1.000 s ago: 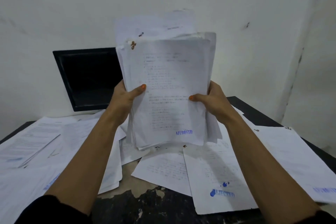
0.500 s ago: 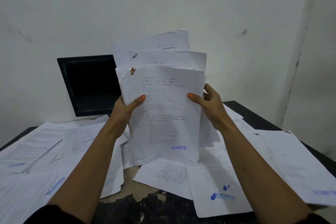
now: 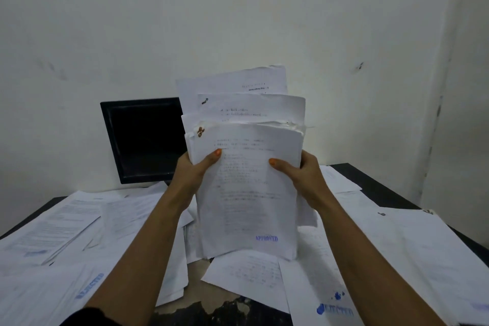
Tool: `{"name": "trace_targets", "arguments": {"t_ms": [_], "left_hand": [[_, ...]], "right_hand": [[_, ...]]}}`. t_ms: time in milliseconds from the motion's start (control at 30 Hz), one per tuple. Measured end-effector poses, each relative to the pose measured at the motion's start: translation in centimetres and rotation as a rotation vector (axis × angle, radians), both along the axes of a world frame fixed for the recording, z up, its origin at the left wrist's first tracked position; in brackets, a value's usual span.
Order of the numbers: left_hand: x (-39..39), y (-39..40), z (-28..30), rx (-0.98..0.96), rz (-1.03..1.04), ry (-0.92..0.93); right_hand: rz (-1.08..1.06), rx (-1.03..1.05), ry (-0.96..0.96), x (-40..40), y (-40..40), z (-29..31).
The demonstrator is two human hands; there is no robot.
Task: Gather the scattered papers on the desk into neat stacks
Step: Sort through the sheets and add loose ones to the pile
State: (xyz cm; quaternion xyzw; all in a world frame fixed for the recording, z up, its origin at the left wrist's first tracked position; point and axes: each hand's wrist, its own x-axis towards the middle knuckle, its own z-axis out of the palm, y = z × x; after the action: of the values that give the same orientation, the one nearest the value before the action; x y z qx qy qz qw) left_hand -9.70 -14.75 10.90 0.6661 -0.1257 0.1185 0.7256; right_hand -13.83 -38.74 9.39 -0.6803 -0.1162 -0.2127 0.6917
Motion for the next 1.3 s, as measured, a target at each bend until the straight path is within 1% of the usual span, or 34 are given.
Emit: {"name": "trace_targets", "arguments": {"t_ms": [67, 167, 233, 367, 433, 500, 567, 667, 767, 933, 1033, 1200, 1300], "left_hand": [[0.2, 0.0, 0.6, -0.025, 0.025, -0.029], [0.3, 0.2, 1.0, -0.028, 0.027, -0.045], [0.2, 0.3, 0.7, -0.003, 0.017, -0.035], [0.0, 0.5, -1.0, 0.064, -0.016, -0.006], [-0.1, 0.5, -1.8, 0.082, -0.009, 0.013], [-0.2, 0.6, -2.1, 0.091, -0.004, 0.031], [-0.1, 0.9, -2.0, 0.095, -0.007, 0.027], [0.2, 1.3, -2.1, 0.049, -0.001, 0.027], [0.2, 1.2, -3.2, 0.025, -0.021, 0.067], [-0.5, 1.3, -5.3, 0.097, -0.035, 0.082], [-0.6, 0.9, -4.8, 0.134, 0.024, 0.037], [-0.3, 0.6, -1.8, 0.114, 0.07, -0.058], [-0.5, 0.3, -1.8, 0.1, 0.091, -0.071]], "right_hand": [[-0.031, -0.005, -0.067, -0.1, 0.2, 1.2], [-0.037, 0.027, -0.109, -0.2, 0.5, 1.6], [-0.032, 0.042, -0.087, -0.1, 0.5, 0.8], [0.033, 0.046, 0.043, 0.2, 0.5, -2.3], [0.02, 0.025, 0.081, 0.4, 0.7, -3.5], [-0.017, 0.027, 0.064, 0.4, 0.7, -3.8], [-0.046, 0.058, 0.006, 0.6, 0.4, -3.3], [-0.033, 0.096, -0.045, 0.8, 0.6, -2.4], [-0.02, 0.092, -0.018, 1.3, 1.1, -2.7], [-0.056, 0.005, 0.014, 1.3, 0.9, -4.0], [-0.074, -0.001, -0.007, 1.1, 0.9, -3.5], [-0.097, 0.0, -0.101, 1.0, 0.6, -0.9], [-0.081, 0.005, -0.083, 1.1, 0.5, -1.3]]}}
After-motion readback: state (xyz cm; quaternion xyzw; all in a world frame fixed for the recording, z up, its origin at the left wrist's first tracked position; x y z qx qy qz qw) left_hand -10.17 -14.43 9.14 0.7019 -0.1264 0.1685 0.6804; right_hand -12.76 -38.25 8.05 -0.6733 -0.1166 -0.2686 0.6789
